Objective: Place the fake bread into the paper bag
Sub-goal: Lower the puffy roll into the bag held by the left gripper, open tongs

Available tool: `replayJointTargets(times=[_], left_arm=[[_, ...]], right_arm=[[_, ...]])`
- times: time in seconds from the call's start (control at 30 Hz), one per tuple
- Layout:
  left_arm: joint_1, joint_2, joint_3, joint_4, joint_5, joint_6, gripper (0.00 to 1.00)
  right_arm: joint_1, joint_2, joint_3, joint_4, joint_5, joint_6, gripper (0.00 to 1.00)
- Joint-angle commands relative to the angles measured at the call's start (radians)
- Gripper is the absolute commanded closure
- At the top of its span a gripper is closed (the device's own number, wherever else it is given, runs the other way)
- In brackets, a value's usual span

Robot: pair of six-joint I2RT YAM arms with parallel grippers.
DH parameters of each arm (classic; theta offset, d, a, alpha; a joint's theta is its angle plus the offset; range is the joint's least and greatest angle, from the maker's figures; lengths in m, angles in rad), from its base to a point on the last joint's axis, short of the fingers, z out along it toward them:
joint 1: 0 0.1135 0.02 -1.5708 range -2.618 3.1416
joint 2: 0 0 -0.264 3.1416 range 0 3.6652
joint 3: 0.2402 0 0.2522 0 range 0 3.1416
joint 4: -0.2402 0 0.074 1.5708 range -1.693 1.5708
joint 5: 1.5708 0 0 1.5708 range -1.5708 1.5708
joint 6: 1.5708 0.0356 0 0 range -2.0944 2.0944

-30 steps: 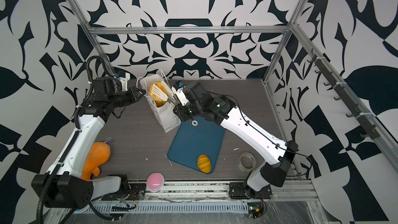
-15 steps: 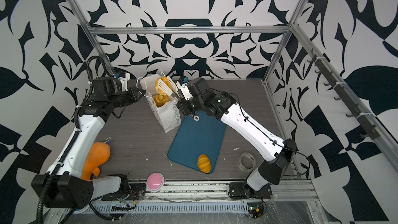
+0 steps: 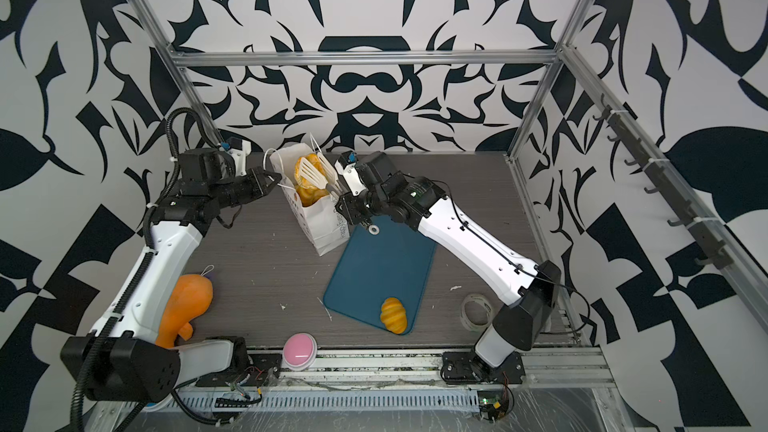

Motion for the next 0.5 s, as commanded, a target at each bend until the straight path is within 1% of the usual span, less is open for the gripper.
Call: replayJointTargets(times=[0.0,0.17,0.33,0.47], left_arm=[[0.002,0.004,-0.021,0.005,0.013,-0.004,1.00],[0.002,0.003,-0.019,0.002,0.009,-0.003,1.00],[0.002,0.005,-0.019,0.003,0.010,-0.003,1.00],[0.002,0.004,-0.019,0.003,0.009,-0.003,1.00]], right_arm=[[-0.006,-0.015,0.010,0.084,-0.023,0.015,0.62],[-0.006,-0.002,0.007,0.085,-0.027,0.019,0.60],[-0.007,-0.002,0.002,0.083,-0.027,0.019,0.55],[-0.010,-0.007,-0.002,0.086,-0.027,0.020,0.53]])
